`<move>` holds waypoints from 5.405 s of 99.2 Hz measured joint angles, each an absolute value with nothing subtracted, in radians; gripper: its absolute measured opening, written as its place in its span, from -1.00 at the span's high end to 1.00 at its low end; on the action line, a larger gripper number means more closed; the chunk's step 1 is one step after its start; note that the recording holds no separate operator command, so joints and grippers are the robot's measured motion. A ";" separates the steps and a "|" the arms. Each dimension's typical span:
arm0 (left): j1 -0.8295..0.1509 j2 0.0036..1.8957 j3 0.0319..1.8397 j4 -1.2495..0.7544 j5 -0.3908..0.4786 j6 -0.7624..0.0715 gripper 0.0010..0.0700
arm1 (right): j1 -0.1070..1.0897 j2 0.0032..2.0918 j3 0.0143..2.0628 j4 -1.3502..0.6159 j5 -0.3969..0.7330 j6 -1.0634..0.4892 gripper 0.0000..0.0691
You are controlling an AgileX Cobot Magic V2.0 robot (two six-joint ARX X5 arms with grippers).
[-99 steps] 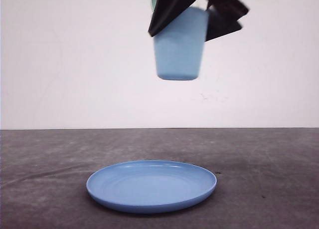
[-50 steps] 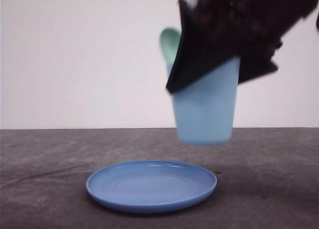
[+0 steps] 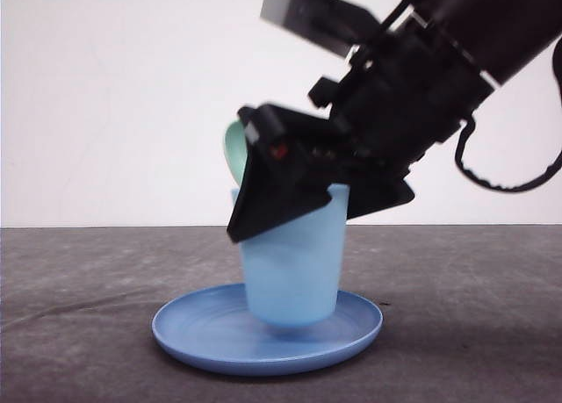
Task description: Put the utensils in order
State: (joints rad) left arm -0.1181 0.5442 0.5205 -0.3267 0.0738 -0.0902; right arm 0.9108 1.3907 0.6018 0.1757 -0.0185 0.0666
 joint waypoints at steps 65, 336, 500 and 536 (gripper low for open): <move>-0.118 0.544 0.521 -0.327 0.074 -0.090 0.18 | 0.920 1.443 0.602 0.233 -0.027 0.031 -0.66; -0.118 0.534 0.520 -0.333 0.051 -0.087 0.97 | 0.187 0.616 0.731 -0.796 0.004 0.137 0.99; -0.048 0.006 0.032 -0.181 0.052 -0.056 0.98 | 0.163 0.533 0.699 -0.721 0.027 0.134 0.99; -0.048 0.006 0.032 -0.181 0.051 -0.056 0.98 | 0.091 0.115 0.225 -0.426 0.019 0.105 0.99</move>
State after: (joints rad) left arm -0.0483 0.0055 0.0319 -0.1806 0.0513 -0.0563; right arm 0.0914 0.1146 0.2249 -0.4255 0.0185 0.1055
